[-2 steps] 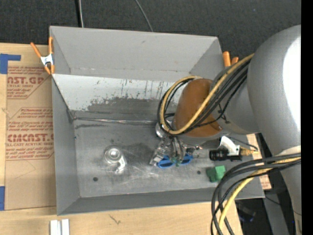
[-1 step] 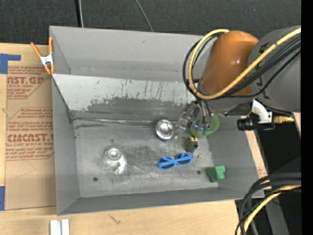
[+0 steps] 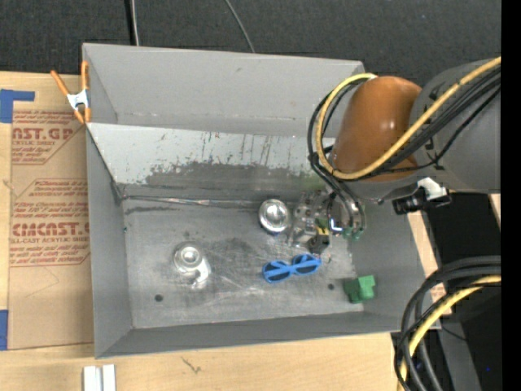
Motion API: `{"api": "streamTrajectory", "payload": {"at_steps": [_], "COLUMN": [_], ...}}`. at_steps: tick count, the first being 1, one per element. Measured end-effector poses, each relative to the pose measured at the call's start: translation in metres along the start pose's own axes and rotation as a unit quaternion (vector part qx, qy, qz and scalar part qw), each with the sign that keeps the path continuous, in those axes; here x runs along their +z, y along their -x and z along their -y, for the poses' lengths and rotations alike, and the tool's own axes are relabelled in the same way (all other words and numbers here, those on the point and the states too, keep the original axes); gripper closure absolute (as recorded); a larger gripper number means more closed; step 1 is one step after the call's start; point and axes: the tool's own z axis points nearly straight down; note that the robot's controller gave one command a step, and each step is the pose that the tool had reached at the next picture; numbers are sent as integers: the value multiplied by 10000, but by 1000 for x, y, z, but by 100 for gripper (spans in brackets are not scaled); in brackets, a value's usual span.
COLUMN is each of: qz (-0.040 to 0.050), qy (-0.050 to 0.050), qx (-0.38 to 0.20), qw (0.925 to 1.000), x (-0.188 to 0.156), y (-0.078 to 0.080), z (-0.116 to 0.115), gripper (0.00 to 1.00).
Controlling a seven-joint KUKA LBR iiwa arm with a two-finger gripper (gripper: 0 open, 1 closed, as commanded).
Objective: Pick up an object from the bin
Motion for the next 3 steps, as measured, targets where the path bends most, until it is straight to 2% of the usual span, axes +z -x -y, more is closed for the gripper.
{"api": "streamTrajectory", "payload": {"at_steps": [1, 2, 3], "qz": [-38, 61, -11], "qy": [4, 10, 0], "qx": [-1062, -1128, -2708], "qw": [9943, 9936, 9626], "x": [89, -47, 15], "y": [-63, -27, -42], "z": [-14, -38, 7], "gripper": [100, 100, 100]}}
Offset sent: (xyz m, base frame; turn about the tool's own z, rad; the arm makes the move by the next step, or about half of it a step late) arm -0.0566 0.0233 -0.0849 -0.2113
